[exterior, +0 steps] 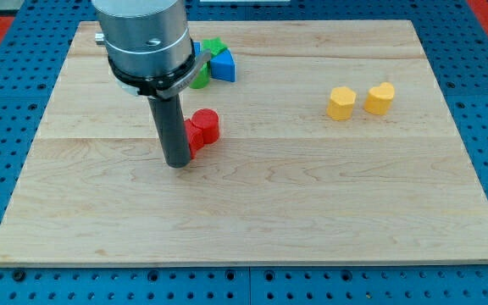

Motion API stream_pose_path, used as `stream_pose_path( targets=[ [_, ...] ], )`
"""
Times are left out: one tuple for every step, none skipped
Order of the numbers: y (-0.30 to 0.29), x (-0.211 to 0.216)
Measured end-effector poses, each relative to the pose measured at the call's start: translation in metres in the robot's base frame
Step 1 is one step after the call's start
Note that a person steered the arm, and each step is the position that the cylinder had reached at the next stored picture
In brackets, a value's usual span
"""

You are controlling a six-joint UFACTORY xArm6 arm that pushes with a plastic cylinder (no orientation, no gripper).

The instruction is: Move the green blocks into the left of the red blocks

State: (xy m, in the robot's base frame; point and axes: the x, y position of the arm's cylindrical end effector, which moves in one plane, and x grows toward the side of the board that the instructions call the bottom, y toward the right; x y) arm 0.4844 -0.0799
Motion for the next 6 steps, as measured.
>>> stream_pose_path(
  targets=[
    [0.014,0.048],
    [0.06,0.001],
    [0.072,-0.082],
    [0.109,-0.142],
    [0.126,-0.208],
    [0.082,-0.22]
  ],
)
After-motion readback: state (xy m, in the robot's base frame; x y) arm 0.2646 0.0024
